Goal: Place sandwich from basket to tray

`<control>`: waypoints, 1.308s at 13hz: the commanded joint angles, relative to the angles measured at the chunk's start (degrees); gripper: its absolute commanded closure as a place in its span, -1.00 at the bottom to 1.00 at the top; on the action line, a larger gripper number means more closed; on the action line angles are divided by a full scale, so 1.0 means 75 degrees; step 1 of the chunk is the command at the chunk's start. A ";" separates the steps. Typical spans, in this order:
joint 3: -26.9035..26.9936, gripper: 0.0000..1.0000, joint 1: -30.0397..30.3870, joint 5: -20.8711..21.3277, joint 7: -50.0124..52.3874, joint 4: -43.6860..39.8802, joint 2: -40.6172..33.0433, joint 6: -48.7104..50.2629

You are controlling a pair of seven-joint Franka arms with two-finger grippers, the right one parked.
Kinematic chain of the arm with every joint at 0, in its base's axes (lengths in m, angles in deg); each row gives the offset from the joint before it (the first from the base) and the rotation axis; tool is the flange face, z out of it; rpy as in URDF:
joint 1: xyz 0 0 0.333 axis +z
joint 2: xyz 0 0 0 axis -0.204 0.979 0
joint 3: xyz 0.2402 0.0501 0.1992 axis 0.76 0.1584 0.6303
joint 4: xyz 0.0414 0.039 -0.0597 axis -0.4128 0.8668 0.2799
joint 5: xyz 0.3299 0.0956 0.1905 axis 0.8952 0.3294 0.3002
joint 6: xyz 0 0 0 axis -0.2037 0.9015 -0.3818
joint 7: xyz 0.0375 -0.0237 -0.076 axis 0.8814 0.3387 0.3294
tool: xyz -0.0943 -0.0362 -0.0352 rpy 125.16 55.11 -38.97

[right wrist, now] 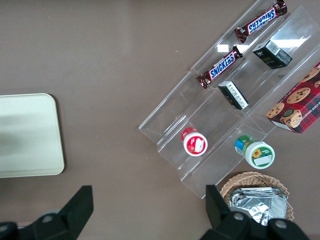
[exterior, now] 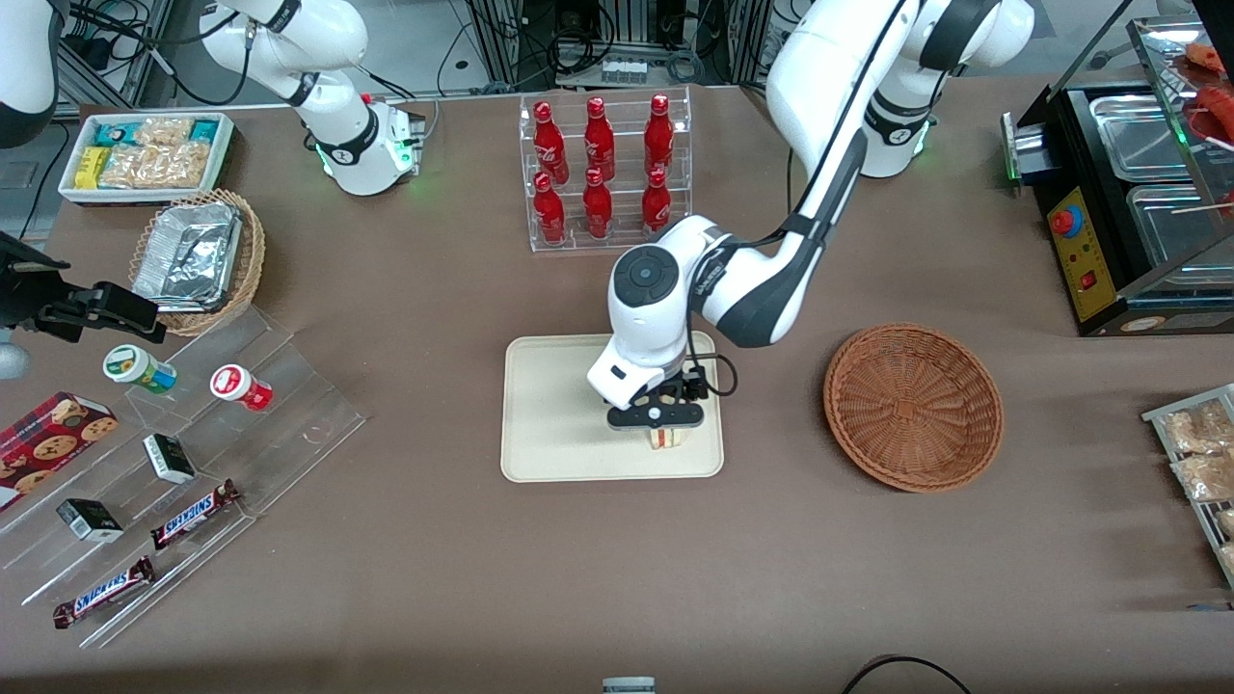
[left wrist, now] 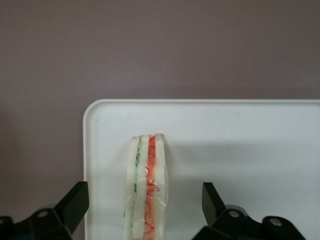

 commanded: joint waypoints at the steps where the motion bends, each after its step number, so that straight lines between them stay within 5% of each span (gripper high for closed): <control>1: 0.0445 -1.00 -0.0026 -0.0046 -0.0002 0.0109 -0.0488 0.0208; 4: 0.1346 -1.00 -0.0026 -0.1132 -0.0443 0.0144 -0.0758 0.0627; 8: 0.2951 -1.00 -0.0026 -0.2529 -0.2810 0.0226 -0.1238 0.1869; 12: 0.3925 -1.00 -0.0038 -0.2976 -0.3856 0.0273 -0.1579 0.2620; 17: 0.3950 -1.00 -0.0049 -0.2953 -0.3834 0.0273 -0.1626 0.2680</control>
